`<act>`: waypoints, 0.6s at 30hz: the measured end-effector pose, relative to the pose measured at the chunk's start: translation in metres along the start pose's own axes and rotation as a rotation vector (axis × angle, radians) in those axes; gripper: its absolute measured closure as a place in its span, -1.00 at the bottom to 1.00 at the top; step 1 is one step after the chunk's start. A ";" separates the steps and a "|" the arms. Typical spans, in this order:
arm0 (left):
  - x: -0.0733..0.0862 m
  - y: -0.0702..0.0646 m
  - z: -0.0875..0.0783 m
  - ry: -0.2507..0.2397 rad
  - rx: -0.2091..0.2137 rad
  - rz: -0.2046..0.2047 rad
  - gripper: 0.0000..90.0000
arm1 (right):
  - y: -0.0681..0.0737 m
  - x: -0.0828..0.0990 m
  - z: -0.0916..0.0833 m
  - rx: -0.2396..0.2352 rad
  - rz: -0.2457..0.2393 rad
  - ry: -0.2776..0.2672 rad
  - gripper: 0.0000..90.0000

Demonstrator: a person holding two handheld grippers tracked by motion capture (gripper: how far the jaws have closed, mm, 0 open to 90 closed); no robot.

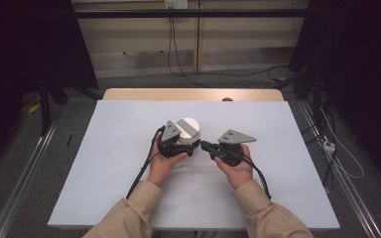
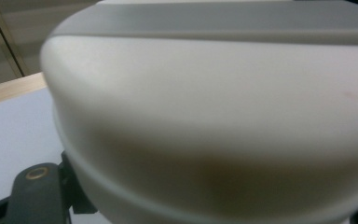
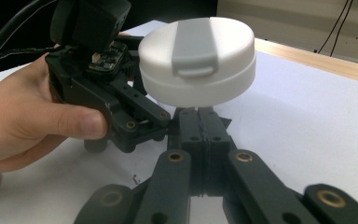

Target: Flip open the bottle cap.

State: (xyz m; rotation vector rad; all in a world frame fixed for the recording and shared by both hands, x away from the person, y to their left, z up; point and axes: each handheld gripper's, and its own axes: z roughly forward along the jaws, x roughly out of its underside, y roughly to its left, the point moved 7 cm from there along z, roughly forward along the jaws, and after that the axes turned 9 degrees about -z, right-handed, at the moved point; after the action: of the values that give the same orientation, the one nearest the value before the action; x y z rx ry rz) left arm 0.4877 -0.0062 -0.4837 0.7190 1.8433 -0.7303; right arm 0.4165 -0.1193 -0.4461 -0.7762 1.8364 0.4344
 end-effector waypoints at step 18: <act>0.000 0.000 0.003 0.006 0.004 -0.005 -0.59 | -0.004 -0.013 0.010 0.014 -0.003 -0.006 1.00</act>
State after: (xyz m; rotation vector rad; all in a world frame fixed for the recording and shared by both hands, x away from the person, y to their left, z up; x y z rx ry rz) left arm 0.4896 -0.0085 -0.4843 0.7200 1.8501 -0.7365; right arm 0.4300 -0.1120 -0.4376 -0.7672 1.8310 0.4217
